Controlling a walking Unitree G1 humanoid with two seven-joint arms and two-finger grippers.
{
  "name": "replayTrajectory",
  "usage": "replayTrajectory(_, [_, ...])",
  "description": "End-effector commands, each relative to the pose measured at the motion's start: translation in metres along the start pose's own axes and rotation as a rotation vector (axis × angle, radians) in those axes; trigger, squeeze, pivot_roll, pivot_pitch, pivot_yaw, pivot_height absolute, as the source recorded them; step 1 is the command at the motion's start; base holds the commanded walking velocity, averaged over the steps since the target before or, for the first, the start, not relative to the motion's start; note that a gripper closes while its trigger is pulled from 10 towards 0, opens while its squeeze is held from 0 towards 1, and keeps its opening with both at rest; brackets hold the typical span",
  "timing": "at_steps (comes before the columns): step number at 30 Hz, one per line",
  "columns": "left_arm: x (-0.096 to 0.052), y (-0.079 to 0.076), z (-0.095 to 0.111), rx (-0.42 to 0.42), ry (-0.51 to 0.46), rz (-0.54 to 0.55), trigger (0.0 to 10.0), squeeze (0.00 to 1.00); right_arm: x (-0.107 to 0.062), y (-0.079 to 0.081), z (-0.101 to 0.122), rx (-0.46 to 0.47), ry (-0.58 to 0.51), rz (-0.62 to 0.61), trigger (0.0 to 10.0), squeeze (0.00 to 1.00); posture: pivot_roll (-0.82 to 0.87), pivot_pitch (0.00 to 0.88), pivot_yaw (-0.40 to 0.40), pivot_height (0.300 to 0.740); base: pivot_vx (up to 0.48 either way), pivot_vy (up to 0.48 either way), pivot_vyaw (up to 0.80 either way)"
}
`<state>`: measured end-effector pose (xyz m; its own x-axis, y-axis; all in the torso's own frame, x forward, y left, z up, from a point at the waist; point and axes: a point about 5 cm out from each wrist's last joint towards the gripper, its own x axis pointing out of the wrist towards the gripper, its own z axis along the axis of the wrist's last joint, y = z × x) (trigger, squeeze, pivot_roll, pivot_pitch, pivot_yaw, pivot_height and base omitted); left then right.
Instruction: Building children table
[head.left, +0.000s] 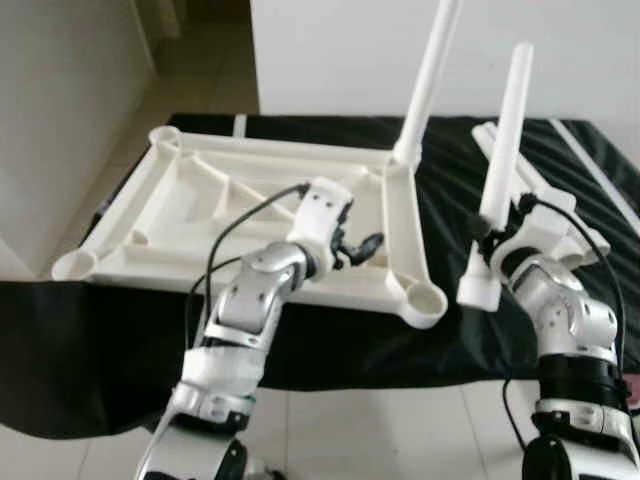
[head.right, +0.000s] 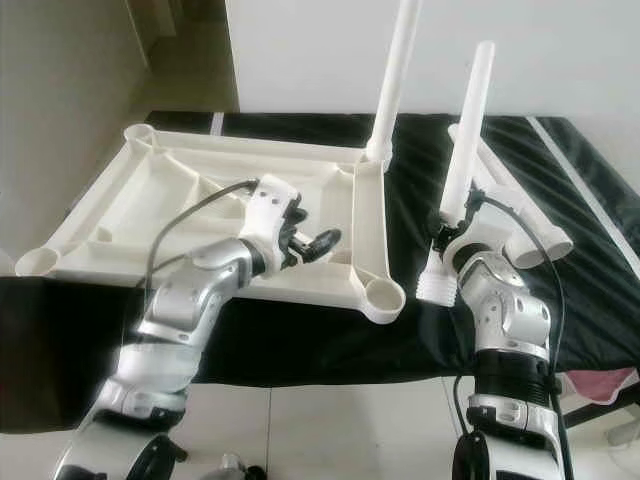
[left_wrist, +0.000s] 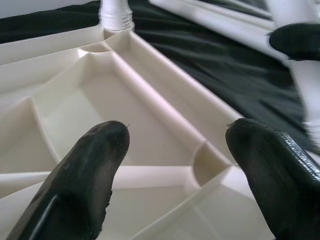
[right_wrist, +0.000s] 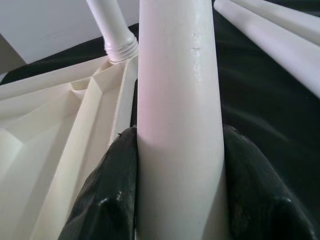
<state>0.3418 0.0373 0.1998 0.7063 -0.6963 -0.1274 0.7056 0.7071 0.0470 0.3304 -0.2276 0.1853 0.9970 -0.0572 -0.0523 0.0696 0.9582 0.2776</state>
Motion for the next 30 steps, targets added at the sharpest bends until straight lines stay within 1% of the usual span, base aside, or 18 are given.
replayTrajectory(1, [0.005, 0.005, -0.001, 0.006, 0.026, 0.055, 10.0, 0.00, -0.006, 0.008, 0.006, 0.035, -0.091, 0.061, 10.0, 0.00, 0.03, 0.000, -0.007, 0.740, 0.000, 0.000, 0.00])
replayTrajectory(2, [0.008, 0.007, -0.001, 0.004, 0.037, 0.065, 10.0, 0.00, -0.010, 0.011, 0.007, 0.056, -0.122, 0.091, 10.0, 0.00, 0.03, 0.000, -0.007, 0.740, 0.000, 0.000, 0.00])
replayTrajectory(3, [0.008, 0.007, -0.001, 0.004, 0.037, 0.065, 10.0, 0.00, -0.010, 0.011, 0.007, 0.056, -0.122, 0.091, 10.0, 0.00, 0.03, 0.000, -0.007, 0.740, 0.000, 0.000, 0.00])
replayTrajectory(5, [0.016, 0.009, 0.003, 0.017, 0.048, 0.077, 10.0, 0.00, -0.016, 0.024, 0.010, -0.032, -0.179, 0.177, 10.0, 0.00, 0.01, 0.000, 0.006, 0.740, 0.000, 0.000, 0.00])
replayTrajectory(6, [0.016, 0.009, 0.003, 0.017, 0.048, 0.077, 10.0, 0.00, -0.016, 0.024, 0.010, -0.032, -0.179, 0.177, 10.0, 0.00, 0.01, 0.000, 0.006, 0.740, 0.000, 0.000, 0.00])
replayTrajectory(8, [0.023, 0.009, 0.010, 0.024, 0.052, 0.085, 10.0, 0.00, -0.022, 0.038, 0.013, -0.087, -0.219, 0.272, 10.0, 0.00, 0.01, 0.000, 0.013, 0.740, 0.000, 0.000, 0.00])
replayTrajectory(9, [0.023, 0.009, 0.010, 0.024, 0.052, 0.085, 10.0, 0.00, -0.022, 0.038, 0.013, -0.087, -0.219, 0.272, 10.0, 0.00, 0.01, 0.000, 0.013, 0.740, 0.000, 0.000, 0.00])
replayTrajectory(10, [0.026, 0.010, 0.013, 0.028, 0.052, 0.091, 10.0, 0.00, -0.025, 0.042, 0.014, -0.087, -0.238, 0.303, 10.0, 0.00, 0.01, 0.000, 0.013, 0.740, 0.000, 0.000, 0.00])
replayTrajectory(13, [0.032, 0.010, 0.019, 0.033, 0.045, 0.096, 10.0, 0.00, -0.028, 0.047, 0.015, -0.085, -0.260, 0.339, 10.0, 0.00, 0.01, 0.000, 0.017, 0.740, 0.000, 0.000, 0.00])
replayTrajectory(16, [0.038, 0.010, 0.031, 0.040, 0.030, 0.102, 10.0, 0.00, -0.030, 0.050, 0.017, -0.076, -0.276, 0.368, 10.0, 0.00, 0.01, 0.000, 0.016, 0.740, 0.000, 0.000, 0.00])
replayTrajectory(17, [0.041, 0.010, 0.040, 0.032, 0.011, 0.098, 10.0, 0.00, -0.031, 0.052, 0.018, -0.074, -0.283, 0.386, 10.0, 0.00, 0.01, 0.000, 0.014, 0.740, 0.000, 0.000, 0.00])
replayTrajectory(18, [0.041, 0.010, 0.040, 0.032, 0.011, 0.098, 10.0, 0.00, -0.031, 0.052, 0.018, -0.074, -0.283, 0.386, 10.0, 0.00, 0.01, 0.000, 0.014, 0.740, 0.000, 0.000, 0.00])
replayTrajectory(19, [0.044, 0.009, 0.052, 0.030, -0.019, 0.088, 10.0, 0.00, -0.033, 0.055, 0.018, -0.071, -0.290, 0.413, 10.0, 0.00, 0.01, 0.000, 0.012, 0.740, 0.000, 0.000, 0.00])
replayTrajectory(21, [0.045, 0.008, 0.056, 0.034, -0.030, 0.084, 10.0, 0.00, -0.033, 0.056, 0.018, -0.069, -0.290, 0.422, 10.0, 0.00, 0.01, 0.000, 0.012, 0.740, 0.000, 0.000, 0.00])
replayTrajectory(24, [0.049, 0.007, 0.070, 0.065, -0.065, 0.081, 10.0, 0.00, -0.035, 0.060, 0.016, -0.087, -0.285, 0.467, 10.0, 0.00, 0.01, 0.000, 0.010, 0.740, 0.000, 0.000, 0.00])
replayTrajectory(25, [0.049, 0.007, 0.070, 0.065, -0.065, 0.081, 10.0, 0.00, -0.035, 0.060, 0.016, -0.087, -0.285, 0.467, 10.0, 0.00, 0.01, 0.000, 0.010, 0.740, 0.000, 0.000, 0.00])
replayTrajectory(28, [0.053, 0.005, 0.085, 0.077, -0.101, 0.063, 10.0, 0.00, -0.037, 0.065, 0.012, -0.099, -0.276, 0.504, 10.0, 0.00, 0.02, 0.000, 0.009, 0.740, 0.000, 0.000, 0.00])
replayTrajectory(30, [0.054, 0.004, 0.088, 0.081, -0.108, 0.058, 10.0, 0.00, -0.037, 0.065, 0.011, -0.100, -0.276, 0.511, 10.0, 0.00, 0.02, 0.000, 0.009, 0.740, 0.000, 0.000, 0.00])
